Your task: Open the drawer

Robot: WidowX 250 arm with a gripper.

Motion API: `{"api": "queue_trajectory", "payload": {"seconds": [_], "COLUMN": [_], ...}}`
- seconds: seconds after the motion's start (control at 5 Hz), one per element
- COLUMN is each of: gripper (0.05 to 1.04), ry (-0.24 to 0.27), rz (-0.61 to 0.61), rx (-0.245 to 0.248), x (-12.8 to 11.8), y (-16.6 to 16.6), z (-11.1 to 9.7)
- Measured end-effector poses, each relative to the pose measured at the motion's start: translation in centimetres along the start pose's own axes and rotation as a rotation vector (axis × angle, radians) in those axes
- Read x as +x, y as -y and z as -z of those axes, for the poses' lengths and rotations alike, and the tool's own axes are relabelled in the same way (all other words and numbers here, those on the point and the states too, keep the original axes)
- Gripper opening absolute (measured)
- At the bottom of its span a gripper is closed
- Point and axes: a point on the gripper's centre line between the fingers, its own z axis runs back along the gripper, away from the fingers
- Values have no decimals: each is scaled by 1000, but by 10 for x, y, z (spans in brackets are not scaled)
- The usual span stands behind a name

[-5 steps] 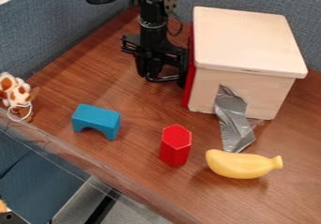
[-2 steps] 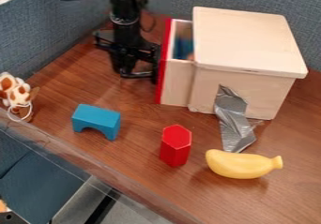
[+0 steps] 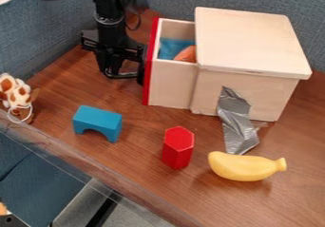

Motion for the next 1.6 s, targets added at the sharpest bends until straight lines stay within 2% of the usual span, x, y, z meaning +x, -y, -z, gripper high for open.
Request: {"api": "queue_trajectory", "payload": {"seconds": [1.0,1.2,1.4,1.6], "gripper": [170,203,449,757], "ry": [0,-3,-46,-20], "rz": [-21,-23,83,96], "rx": [-20,-25,-31,-46], "x": [-13,-15,-22,-19], "y": [-8,-11,-11,-9], "z": [-3,-6,-7,-15]}}
